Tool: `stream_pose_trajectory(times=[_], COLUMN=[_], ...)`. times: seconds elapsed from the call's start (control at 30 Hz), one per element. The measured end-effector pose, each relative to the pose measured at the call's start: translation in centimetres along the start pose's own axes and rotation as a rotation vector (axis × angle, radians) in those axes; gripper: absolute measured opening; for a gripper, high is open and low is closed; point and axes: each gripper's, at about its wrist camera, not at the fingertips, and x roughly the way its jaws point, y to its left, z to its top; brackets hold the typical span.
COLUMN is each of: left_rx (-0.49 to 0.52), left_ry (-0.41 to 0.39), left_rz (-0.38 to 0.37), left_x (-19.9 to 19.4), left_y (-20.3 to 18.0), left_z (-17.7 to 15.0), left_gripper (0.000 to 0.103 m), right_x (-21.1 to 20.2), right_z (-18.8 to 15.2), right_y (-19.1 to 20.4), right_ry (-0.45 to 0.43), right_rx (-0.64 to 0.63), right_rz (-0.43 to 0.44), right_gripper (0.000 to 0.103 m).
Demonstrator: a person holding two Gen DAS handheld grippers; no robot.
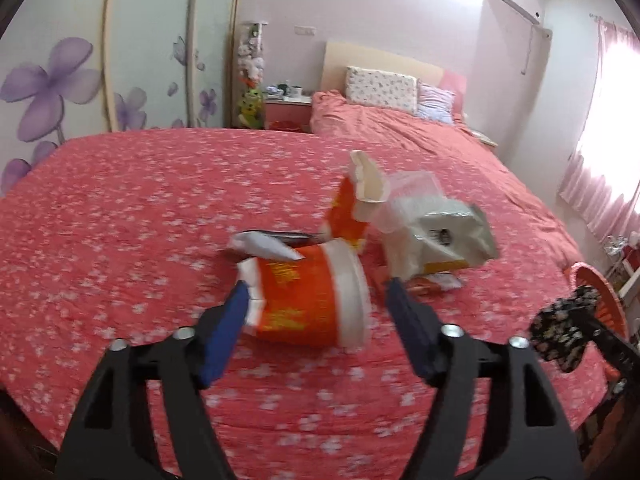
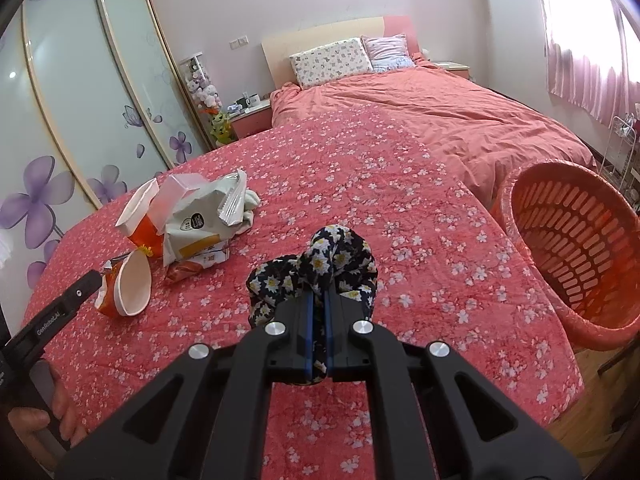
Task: Collect trash
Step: 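Grasp the orange-and-white paper cup with the left tool and lift it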
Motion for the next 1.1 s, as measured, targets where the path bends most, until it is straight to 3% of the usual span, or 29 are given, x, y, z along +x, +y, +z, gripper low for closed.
stream_pose_trajectory(times=[0.07,0.17,0.43,0.53,0.57,1.1], left_rx=[0.002,0.003,0.005,-0.010,-0.014,0.000], left_ry=[0.020,0.055,0.121,0.147,0.147,0.024], left_rz=[0.026,0.041,0.045,0.048,0.043,-0.065], left_x=[0.7,2.0,4.6,5.6,5.7,-0.4], left_y=[0.5,0.7,-0.3,-0.4,-0.3,-1.6], left_z=[-0.2,-0.5,-0.4,-0.7,-0.7,-0.1], left_gripper=[0.088,0.092,0.095,0.092,0.083,0.083], right_x=[0.0,0.1,0.6,0.6,0.6,-2.1], right_z=[-0.1,-0.4,-0.3,-0.3,-0.3,0.2], right_y=[0.1,0.1,-0.4,-0.6,-0.6,-1.3], right_ry=[0.002,0.008,0.017,0.017,0.016,-0.050], right_rx=[-0.002,-0.001,0.009,0.009,0.008,0.025], right_rz=[0.002,0.005,-0.001,-0.003,-0.003,0.002], right_gripper=[0.005,0.005,0.005,0.005,0.005,0.005])
